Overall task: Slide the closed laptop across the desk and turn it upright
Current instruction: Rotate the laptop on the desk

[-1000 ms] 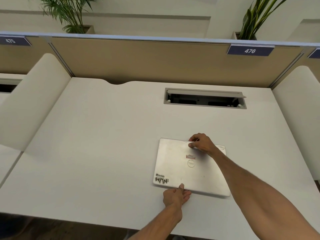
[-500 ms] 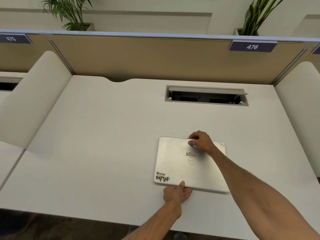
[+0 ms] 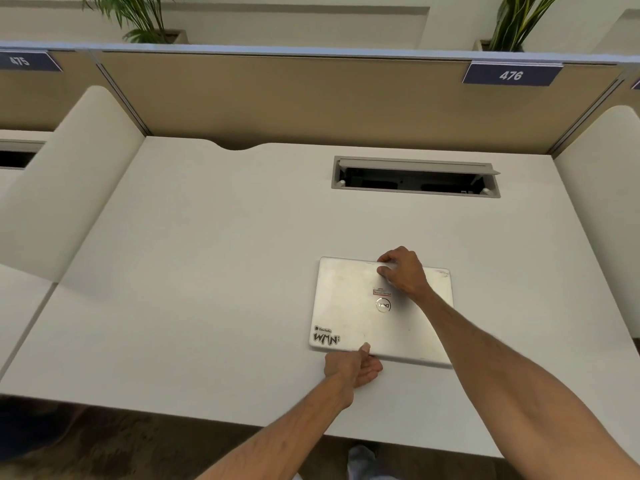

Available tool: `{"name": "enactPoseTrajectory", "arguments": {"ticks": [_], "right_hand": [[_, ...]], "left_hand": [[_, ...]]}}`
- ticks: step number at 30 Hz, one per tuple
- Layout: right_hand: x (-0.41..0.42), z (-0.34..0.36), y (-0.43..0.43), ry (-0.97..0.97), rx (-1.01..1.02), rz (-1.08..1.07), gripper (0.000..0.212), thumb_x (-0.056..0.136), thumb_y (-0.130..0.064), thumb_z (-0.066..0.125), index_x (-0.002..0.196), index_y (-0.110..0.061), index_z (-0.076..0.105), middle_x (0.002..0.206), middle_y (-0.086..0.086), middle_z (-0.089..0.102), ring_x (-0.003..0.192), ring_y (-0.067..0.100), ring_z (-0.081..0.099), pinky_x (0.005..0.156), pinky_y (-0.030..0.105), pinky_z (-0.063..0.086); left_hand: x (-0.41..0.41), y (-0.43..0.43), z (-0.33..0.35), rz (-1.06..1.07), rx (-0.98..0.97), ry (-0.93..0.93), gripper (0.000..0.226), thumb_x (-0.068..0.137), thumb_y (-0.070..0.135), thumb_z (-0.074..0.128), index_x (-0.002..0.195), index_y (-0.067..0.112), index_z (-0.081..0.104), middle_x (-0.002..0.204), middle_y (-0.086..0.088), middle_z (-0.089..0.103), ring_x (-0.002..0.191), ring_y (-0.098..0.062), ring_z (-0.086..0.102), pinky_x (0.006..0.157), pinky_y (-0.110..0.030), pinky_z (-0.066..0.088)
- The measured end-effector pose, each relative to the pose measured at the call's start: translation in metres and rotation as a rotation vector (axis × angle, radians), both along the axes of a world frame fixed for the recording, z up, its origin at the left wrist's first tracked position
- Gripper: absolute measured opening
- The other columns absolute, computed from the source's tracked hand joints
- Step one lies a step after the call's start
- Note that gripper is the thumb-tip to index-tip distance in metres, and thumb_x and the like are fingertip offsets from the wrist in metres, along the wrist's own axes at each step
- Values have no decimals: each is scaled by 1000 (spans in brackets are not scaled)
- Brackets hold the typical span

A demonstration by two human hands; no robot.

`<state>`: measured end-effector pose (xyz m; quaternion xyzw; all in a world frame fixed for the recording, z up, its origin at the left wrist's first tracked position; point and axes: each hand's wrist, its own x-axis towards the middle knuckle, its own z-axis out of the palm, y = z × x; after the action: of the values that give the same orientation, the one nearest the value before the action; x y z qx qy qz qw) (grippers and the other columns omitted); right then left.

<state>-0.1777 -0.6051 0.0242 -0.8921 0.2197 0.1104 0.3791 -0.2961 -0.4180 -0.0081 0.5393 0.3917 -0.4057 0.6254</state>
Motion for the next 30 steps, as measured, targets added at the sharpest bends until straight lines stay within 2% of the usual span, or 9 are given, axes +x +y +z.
{"name": "enactPoseTrajectory", "arguments": {"ticks": [2,6,9,13,18,20,22,26,30], "right_hand": [[-8,-2,4,-21,-69,18,41,97,-11,68,138,-9,69,145,7,62,142,28,50,117,36,40],[-29,-3,6,-68,-170,7,51,98,-12,65,148,-12,60,152,5,57,147,28,46,119,39,39],[-46,-4,2,-78,-191,-2,51,97,-13,65,147,-13,60,152,4,56,146,28,47,119,40,39],[-65,-3,-6,-105,-217,22,53,97,-14,64,150,-14,57,155,4,52,149,28,44,121,39,38],[-86,0,-15,-157,-215,-63,54,97,-12,62,151,-15,57,156,3,51,148,27,45,121,42,37],[-94,-1,-19,-147,-212,-176,53,97,-11,60,150,-15,57,155,3,50,147,28,45,119,42,38],[-104,-3,-20,-128,-192,-342,51,98,-9,58,148,-14,57,154,4,49,146,29,45,118,45,38],[-121,-8,-19,-46,-127,-634,49,98,-7,55,147,-11,54,150,10,48,143,33,47,114,48,41],[-126,-16,-18,28,-44,-725,44,101,-13,55,144,-8,56,149,14,50,143,36,47,115,51,43]], "left_hand": [[4,6,3,-60,-12,10,42,99,29,74,110,-12,78,103,-27,83,101,-37,83,71,-33,69],[16,9,15,-108,-37,-27,57,101,41,61,103,-12,82,89,-25,84,63,-26,81,60,-31,67],[25,2,24,-81,-22,-100,56,101,38,59,105,-14,81,95,-27,82,61,-25,79,64,-32,66],[30,-9,32,-35,-33,-170,52,102,33,57,107,-13,79,104,-29,81,70,-28,80,70,-34,66],[31,-18,35,23,9,-238,45,100,29,59,101,-11,81,99,-27,83,85,-35,84,69,-35,66],[36,-20,35,28,119,-332,41,99,27,61,100,-9,81,96,-26,83,84,-36,83,71,-37,66],[43,-16,33,-45,377,-493,33,95,28,62,97,3,83,94,-16,85,89,-34,82,81,-41,68],[58,4,30,-329,737,-724,40,99,29,62,136,13,68,142,-9,64,138,-33,56,113,-48,49],[70,24,20,-531,756,-682,61,103,32,58,158,10,45,163,-9,42,153,-36,37,121,-51,37]]}}
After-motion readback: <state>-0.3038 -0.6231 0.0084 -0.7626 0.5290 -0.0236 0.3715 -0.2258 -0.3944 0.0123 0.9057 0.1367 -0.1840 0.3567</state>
